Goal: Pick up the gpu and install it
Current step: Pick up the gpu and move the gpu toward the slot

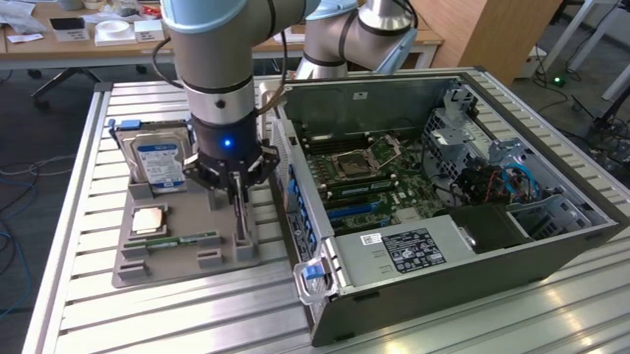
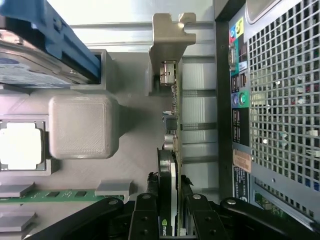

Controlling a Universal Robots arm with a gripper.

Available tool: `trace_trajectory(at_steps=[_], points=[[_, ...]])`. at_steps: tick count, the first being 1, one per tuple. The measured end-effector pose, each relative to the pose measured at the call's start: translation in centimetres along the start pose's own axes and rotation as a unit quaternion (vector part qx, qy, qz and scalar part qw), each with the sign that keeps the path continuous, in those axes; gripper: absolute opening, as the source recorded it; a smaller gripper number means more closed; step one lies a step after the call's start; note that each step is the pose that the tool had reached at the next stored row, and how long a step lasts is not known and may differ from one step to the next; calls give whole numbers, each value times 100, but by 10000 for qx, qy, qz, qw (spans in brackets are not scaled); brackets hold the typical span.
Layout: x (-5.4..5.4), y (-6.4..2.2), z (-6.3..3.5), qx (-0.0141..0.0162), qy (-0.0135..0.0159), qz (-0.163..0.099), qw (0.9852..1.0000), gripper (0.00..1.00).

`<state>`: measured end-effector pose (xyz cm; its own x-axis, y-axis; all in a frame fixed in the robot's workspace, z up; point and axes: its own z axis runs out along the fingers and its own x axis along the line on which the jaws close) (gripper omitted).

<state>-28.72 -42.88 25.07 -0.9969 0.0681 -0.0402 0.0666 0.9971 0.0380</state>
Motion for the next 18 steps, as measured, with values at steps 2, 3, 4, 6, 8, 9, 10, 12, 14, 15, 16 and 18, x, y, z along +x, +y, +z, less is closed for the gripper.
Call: trace_trajectory(at_steps=[2,3,4,6,8,9,10,12,14,15,16,18], points=[[-4,3,-90,0,0,0,10000,27],[-6,5,-135,0,0,0,10000,27],[-7,7,-180,0,0,0,10000,27],[-11,10,-273,0,0,0,10000,27],[-15,14,-364,0,0,0,10000,27],[-17,16,-408,0,0,0,10000,27],[-18,17,-453,0,0,0,10000,27],[-22,21,-543,0,0,0,10000,27],[-26,24,-635,0,-1,0,10000,27],[-28,26,-680,0,-1,0,10000,27],[-29,28,-725,0,-1,0,10000,27],[-33,31,-815,0,-1,0,10000,27]])
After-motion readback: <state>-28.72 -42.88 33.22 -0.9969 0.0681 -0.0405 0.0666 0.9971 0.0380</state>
